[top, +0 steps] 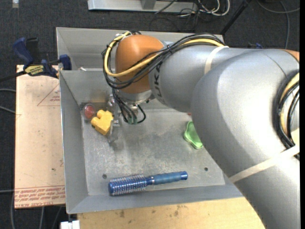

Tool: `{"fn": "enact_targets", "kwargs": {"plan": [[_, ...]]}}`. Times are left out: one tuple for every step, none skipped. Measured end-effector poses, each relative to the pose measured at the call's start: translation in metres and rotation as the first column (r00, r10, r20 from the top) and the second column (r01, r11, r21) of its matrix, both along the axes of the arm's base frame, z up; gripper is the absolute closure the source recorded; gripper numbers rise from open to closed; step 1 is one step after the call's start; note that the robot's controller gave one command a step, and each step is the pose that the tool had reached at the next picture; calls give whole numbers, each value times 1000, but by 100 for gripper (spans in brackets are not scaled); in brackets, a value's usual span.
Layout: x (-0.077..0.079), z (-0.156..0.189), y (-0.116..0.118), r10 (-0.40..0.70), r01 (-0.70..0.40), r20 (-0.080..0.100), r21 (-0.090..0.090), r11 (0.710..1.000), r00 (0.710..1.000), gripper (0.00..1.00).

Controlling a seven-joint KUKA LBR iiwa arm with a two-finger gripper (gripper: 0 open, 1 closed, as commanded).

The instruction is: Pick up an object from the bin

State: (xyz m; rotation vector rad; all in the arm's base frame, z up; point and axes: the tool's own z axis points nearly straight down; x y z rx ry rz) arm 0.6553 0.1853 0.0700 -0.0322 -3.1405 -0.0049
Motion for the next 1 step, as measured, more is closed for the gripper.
{"fn": "enact_targets", "kwargs": {"plan": [[-2,2,48,-119,119,-1,-1,993,993,0]]}}
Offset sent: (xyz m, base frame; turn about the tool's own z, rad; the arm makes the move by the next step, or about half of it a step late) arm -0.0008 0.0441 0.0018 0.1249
